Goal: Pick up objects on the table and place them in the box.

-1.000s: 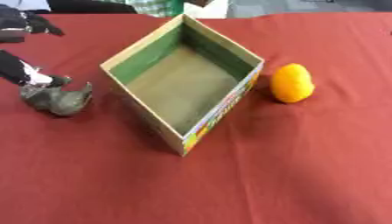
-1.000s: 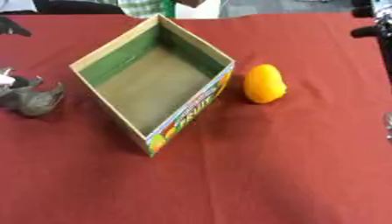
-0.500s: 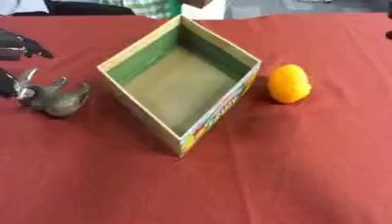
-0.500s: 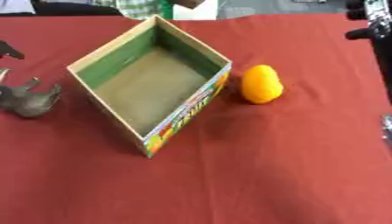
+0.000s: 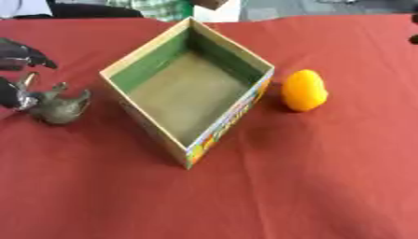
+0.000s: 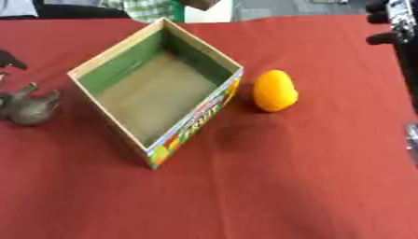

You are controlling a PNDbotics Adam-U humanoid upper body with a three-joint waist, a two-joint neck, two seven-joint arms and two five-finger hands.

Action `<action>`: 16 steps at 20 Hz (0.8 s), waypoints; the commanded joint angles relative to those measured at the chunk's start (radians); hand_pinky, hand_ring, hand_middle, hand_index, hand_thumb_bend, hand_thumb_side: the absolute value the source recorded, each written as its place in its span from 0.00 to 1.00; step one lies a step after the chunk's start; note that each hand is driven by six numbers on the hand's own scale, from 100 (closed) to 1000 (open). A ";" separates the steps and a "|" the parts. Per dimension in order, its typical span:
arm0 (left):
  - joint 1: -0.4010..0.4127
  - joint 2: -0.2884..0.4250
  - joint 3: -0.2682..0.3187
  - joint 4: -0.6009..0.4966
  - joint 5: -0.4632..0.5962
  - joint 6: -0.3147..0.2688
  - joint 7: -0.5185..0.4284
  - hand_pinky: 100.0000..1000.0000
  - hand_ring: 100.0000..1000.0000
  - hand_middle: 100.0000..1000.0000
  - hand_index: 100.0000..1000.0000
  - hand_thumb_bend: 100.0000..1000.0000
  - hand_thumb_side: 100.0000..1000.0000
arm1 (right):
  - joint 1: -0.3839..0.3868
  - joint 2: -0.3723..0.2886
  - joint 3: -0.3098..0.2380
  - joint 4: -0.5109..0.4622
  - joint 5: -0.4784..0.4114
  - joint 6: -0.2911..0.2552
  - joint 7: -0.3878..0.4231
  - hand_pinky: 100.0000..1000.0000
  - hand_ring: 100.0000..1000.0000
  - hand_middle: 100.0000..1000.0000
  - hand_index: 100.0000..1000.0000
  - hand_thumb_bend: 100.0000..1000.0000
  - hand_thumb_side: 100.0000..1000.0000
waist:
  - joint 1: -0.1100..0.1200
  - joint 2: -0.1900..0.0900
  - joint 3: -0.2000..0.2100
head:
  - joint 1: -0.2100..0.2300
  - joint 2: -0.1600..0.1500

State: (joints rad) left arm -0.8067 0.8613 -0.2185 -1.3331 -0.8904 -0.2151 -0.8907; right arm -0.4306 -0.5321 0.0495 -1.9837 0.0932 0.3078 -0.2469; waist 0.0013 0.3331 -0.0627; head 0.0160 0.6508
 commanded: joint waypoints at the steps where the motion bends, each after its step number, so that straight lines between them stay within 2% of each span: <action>1: -0.008 0.027 0.002 -0.016 0.014 -0.022 -0.016 0.78 0.90 0.92 1.00 0.19 0.37 | -0.006 -0.016 -0.006 -0.016 -0.002 -0.001 0.003 0.63 0.76 0.68 0.83 0.00 1.00 | 0.001 -0.016 -0.001 | 0.000 -0.007; 4: -0.016 0.028 0.011 -0.027 0.014 -0.013 -0.016 0.78 0.89 0.91 1.00 0.15 0.39 | -0.004 -0.017 -0.004 -0.016 -0.003 0.000 0.004 0.63 0.76 0.68 0.83 0.00 1.00 | 0.001 -0.017 0.001 | 0.000 -0.007; 8: -0.030 0.035 0.020 -0.036 0.014 -0.005 -0.016 0.78 0.89 0.90 1.00 0.14 0.38 | -0.002 -0.020 -0.001 -0.016 -0.003 -0.001 0.007 0.63 0.76 0.68 0.83 0.00 1.00 | 0.003 -0.020 0.003 | -0.001 -0.005; 12: -0.034 0.046 0.015 -0.034 0.023 -0.007 -0.016 0.78 0.89 0.90 1.00 0.19 0.37 | -0.001 -0.022 0.000 -0.016 -0.003 0.000 0.009 0.63 0.76 0.68 0.83 0.00 1.00 | 0.006 -0.021 0.003 | -0.003 -0.005; 16: -0.023 0.060 -0.001 -0.041 0.034 -0.023 -0.016 0.78 0.90 0.91 1.00 0.30 0.40 | 0.000 -0.022 0.000 -0.016 -0.002 0.000 0.009 0.63 0.75 0.68 0.83 0.00 1.00 | 0.008 -0.019 0.001 | -0.004 -0.007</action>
State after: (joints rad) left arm -0.8178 0.8749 -0.2230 -1.3569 -0.8614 -0.2156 -0.8913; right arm -0.4224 -0.5321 0.0558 -1.9837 0.0932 0.3094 -0.2398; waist 0.0076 0.3334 -0.0612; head 0.0144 0.6506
